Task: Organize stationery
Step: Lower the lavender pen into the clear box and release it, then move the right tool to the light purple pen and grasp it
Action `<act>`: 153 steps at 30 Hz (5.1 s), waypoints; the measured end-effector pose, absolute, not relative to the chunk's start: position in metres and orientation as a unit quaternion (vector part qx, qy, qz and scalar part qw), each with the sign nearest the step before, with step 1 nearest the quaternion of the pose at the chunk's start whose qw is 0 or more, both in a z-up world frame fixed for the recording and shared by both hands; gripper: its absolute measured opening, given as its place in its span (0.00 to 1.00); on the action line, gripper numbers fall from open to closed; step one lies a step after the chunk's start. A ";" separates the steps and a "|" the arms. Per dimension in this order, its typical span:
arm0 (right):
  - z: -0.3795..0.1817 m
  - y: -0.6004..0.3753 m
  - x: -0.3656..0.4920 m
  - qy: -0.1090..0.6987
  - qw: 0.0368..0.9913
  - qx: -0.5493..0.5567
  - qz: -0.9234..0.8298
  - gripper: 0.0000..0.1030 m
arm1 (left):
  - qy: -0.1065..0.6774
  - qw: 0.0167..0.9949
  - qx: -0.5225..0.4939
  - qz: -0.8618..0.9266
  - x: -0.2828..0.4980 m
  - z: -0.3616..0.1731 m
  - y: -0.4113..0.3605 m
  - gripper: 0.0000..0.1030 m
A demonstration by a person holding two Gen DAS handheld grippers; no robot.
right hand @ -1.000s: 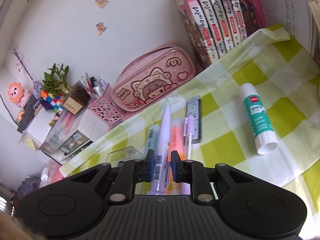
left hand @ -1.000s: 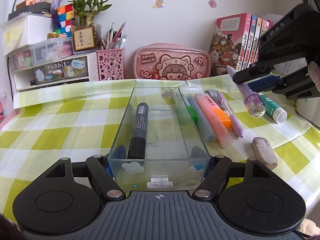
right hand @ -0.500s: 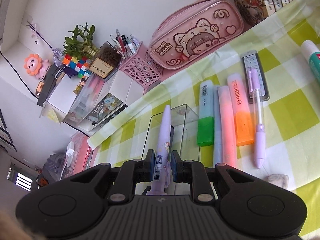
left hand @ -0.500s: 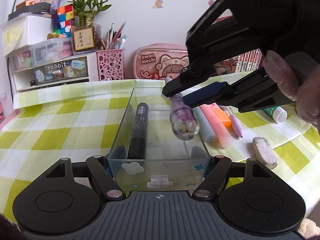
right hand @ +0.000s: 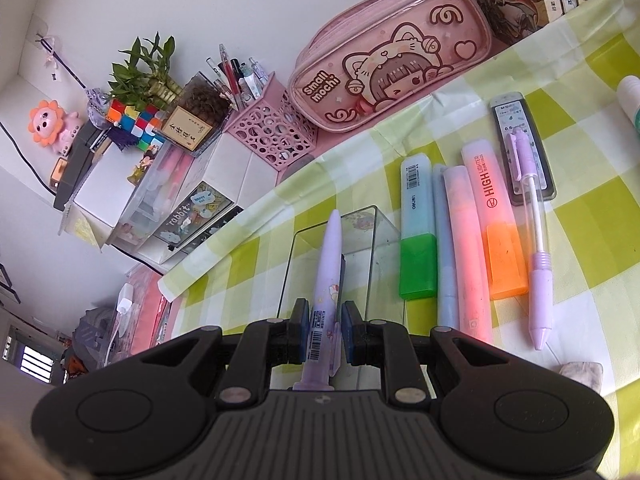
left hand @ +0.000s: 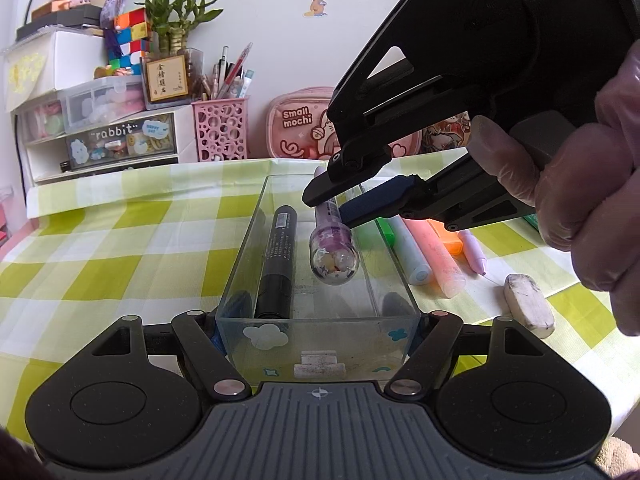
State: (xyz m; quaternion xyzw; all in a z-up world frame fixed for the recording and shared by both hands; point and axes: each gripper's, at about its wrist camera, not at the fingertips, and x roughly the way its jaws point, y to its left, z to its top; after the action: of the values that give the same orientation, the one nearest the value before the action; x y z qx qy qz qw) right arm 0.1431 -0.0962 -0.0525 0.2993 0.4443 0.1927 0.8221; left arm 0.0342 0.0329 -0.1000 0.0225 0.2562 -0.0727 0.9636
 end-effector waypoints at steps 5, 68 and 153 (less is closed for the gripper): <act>-0.051 -0.094 0.143 0.447 0.823 0.294 0.192 0.23 | 0.256 0.964 0.023 -0.073 0.034 -0.100 0.033 0.72; -0.019 -0.107 0.130 0.358 0.915 0.087 0.162 0.37 | 0.255 0.964 0.022 -0.073 0.034 -0.100 0.033 0.72; -0.033 -0.152 0.127 0.394 0.854 0.305 0.145 0.17 | 0.255 0.964 0.022 -0.073 0.034 -0.101 0.033 0.72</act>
State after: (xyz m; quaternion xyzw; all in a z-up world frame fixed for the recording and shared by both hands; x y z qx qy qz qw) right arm 0.1268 -0.1517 -0.0328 0.3055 0.3943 0.1455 0.8544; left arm 0.0341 0.0330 -0.1007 0.0224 0.2548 -0.0735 0.9639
